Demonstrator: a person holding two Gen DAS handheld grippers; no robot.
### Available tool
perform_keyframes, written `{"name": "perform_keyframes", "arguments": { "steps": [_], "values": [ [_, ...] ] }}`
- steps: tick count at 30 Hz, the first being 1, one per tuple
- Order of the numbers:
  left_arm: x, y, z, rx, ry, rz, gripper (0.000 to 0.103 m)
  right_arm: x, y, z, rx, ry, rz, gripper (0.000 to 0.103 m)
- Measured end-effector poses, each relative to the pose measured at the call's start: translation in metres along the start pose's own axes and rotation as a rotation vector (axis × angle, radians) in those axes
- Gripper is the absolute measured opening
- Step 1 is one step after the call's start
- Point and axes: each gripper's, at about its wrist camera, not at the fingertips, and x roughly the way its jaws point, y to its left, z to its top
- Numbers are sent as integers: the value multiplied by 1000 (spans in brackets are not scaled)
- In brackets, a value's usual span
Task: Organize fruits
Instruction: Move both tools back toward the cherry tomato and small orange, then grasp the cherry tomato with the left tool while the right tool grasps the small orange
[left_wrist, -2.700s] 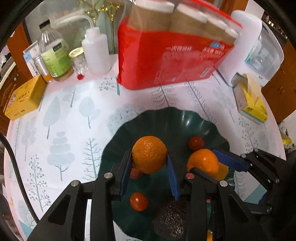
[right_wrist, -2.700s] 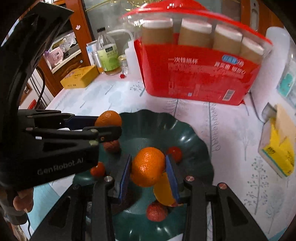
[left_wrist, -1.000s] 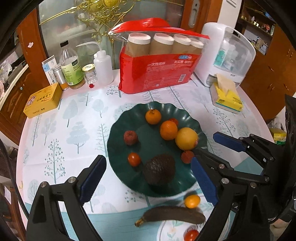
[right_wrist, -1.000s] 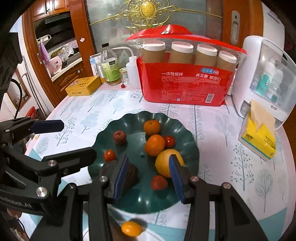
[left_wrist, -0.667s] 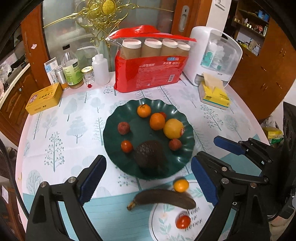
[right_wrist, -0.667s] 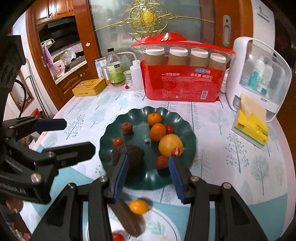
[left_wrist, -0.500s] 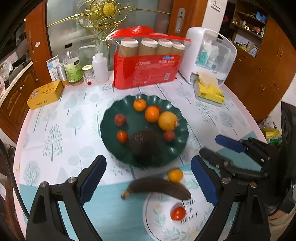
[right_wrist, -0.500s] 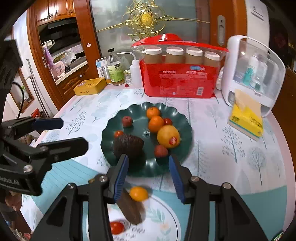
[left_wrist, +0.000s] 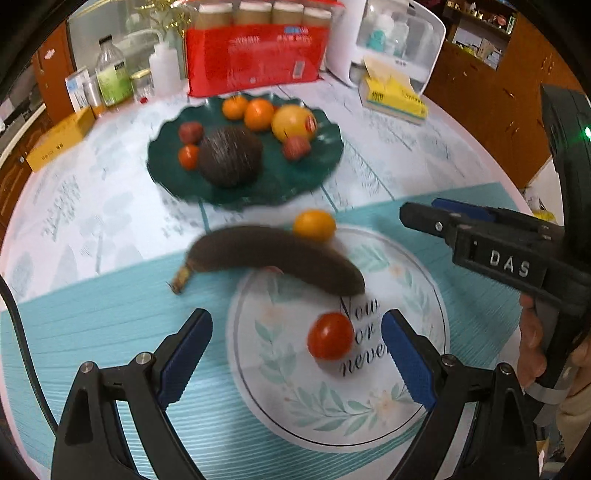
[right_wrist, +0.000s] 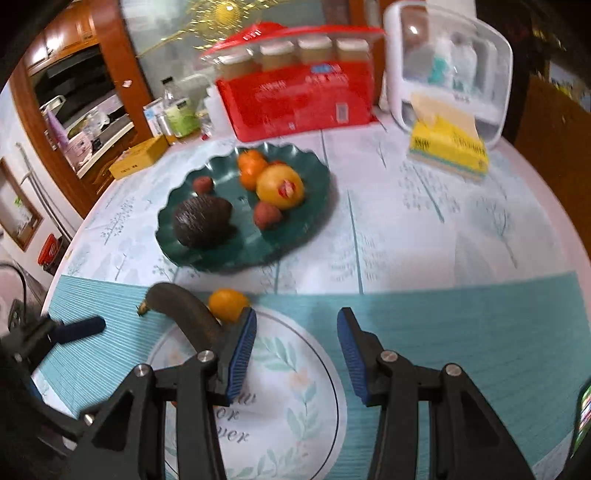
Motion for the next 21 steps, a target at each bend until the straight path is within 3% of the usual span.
{"name": "perform_keyframes", "arguments": {
  "steps": [3,6,15,17,21],
  "values": [
    [10,-4,-5,-5,3,-1,92,7,-2,-8,15,22,5,46],
    [16,-9,-8,-1,1,-4,84,12,-2,-12,19,39,24,46],
    [33,-19,-14,18,39,-10,50,22,4,-8,5,60,78,46],
    [36,-19,-15,19,45,-11,36,25,8,-6,-2,65,91,46],
    [34,-21,-19,29,31,-6,31,34,15,0,-6,79,122,46]
  ]
}}
